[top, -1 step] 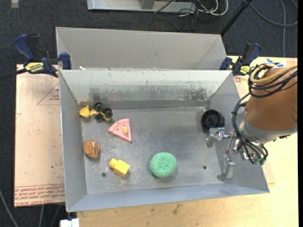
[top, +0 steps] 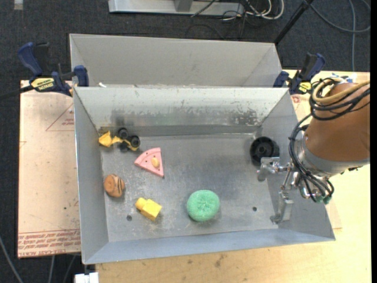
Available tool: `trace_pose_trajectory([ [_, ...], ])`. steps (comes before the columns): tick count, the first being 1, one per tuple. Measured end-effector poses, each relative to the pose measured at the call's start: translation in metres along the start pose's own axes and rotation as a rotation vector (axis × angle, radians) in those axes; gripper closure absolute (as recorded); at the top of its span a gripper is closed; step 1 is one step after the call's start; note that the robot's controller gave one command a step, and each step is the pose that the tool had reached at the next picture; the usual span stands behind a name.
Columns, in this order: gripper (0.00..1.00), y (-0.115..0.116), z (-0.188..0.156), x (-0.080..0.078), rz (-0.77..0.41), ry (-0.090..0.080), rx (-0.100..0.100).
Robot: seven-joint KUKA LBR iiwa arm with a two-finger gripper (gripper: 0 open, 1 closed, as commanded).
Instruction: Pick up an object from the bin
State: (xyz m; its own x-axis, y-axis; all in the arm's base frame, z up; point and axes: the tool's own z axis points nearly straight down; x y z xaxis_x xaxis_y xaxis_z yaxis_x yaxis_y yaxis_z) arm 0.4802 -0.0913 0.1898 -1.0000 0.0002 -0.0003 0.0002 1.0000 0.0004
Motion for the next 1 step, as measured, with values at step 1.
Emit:
trace_pose_trajectory([
  [1,0.00,0.0346,0.0589,-0.0168,-0.030,-0.007,0.001],
])
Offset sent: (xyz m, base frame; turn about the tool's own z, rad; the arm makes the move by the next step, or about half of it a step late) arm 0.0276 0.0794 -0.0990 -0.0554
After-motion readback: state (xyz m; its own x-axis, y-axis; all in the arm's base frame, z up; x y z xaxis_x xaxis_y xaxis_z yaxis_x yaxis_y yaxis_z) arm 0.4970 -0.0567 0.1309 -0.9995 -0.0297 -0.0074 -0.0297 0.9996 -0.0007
